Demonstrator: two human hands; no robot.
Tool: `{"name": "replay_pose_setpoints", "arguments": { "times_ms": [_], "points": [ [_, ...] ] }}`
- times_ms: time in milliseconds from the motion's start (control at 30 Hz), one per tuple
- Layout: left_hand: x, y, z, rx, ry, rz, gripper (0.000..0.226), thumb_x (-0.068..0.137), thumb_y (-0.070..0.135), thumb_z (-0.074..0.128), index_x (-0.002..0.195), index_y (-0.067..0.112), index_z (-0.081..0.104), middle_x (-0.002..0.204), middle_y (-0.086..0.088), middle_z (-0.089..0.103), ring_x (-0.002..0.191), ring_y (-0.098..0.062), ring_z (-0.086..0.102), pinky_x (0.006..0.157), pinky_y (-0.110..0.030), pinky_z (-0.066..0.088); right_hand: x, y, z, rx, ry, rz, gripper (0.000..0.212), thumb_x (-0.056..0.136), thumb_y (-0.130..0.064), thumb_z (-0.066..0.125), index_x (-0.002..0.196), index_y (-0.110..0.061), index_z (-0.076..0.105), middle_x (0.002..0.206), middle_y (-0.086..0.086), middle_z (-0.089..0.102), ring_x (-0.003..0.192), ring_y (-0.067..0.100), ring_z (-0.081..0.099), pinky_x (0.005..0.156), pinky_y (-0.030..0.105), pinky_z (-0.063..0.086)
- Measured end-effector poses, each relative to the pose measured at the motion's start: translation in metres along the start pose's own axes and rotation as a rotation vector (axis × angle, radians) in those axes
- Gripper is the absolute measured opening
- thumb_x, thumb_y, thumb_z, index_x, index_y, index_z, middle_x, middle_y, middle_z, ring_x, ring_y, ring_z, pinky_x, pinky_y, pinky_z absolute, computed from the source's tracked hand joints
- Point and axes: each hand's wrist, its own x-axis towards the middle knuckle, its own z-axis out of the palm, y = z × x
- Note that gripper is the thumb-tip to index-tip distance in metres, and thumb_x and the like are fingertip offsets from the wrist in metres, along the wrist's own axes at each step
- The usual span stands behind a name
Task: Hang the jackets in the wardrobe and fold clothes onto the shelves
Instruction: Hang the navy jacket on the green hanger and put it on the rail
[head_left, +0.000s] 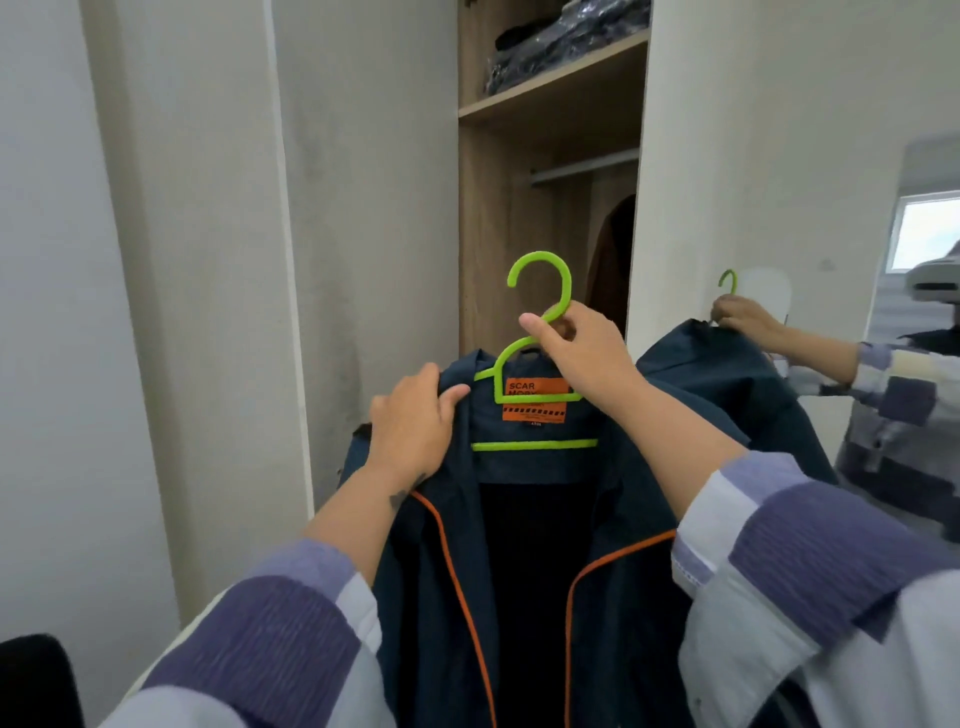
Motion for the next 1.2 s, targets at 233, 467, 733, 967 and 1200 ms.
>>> {"name": "replay_pose_setpoints", "arguments": {
  "times_ms": [233,467,733,967,1200],
  "points": [
    [0.038,0.003,0.018,-0.007,0.136,-0.017,0.027,0.100,0.038,0.037,0.083,0.016,0.039,0.089,-0.008,0.059,0.089,-0.032,0.054,0.076,-0.039,0.029,-0.027,0.082,-0.039,-0.551,-0.082,0.013,0.035,0.101,-0.037,0.029,0.116,-0.018,0.054,0.112,0.007,0.060,0.108,0.030,0.052,0.088,0.047,0.043],
    [0.094,0.016,0.048,-0.076,0.059,-0.034,0.022,0.101,0.036,0.035,0.091,0.018,0.043,0.106,-0.011,0.059,0.107,-0.030,0.048,0.091,-0.041,0.031,0.005,0.095,-0.056,-0.496,-0.066,-0.023,0.026,0.100,-0.033,0.038,0.109,-0.020,0.060,0.105,0.005,0.069,0.098,0.027,0.062,0.078,0.038,0.047],
    [0.158,0.038,0.089,-0.165,0.038,0.063,0.028,0.101,0.034,0.036,0.104,0.009,0.050,0.113,-0.016,0.058,0.112,-0.035,0.047,0.093,-0.043,0.034,0.042,0.063,-0.109,0.011,-0.457,0.364,0.022,0.095,-0.034,0.055,0.099,-0.016,0.068,0.099,0.003,0.073,0.094,0.018,0.068,0.089,0.035,0.052],
    [0.202,0.046,0.130,-0.300,-0.033,0.072,0.029,0.101,0.032,0.034,0.107,0.008,0.049,0.114,-0.017,0.057,0.110,-0.038,0.050,0.089,-0.044,0.039,0.049,0.071,-0.105,0.518,-0.585,0.476,0.037,0.083,-0.011,0.063,0.120,-0.011,0.062,0.116,0.013,0.069,0.102,0.027,0.068,0.088,0.036,0.053],
    [0.261,0.068,0.144,-0.366,0.138,0.133,0.025,0.096,0.030,0.048,0.120,0.023,0.050,0.127,-0.001,0.048,0.121,-0.023,0.043,0.095,-0.043,0.040,0.097,0.083,-0.029,0.621,-0.232,0.438,0.027,0.088,0.000,0.050,0.111,0.003,0.063,0.101,0.020,0.070,0.085,0.029,0.066,0.070,0.029,0.053]
  ]
}}
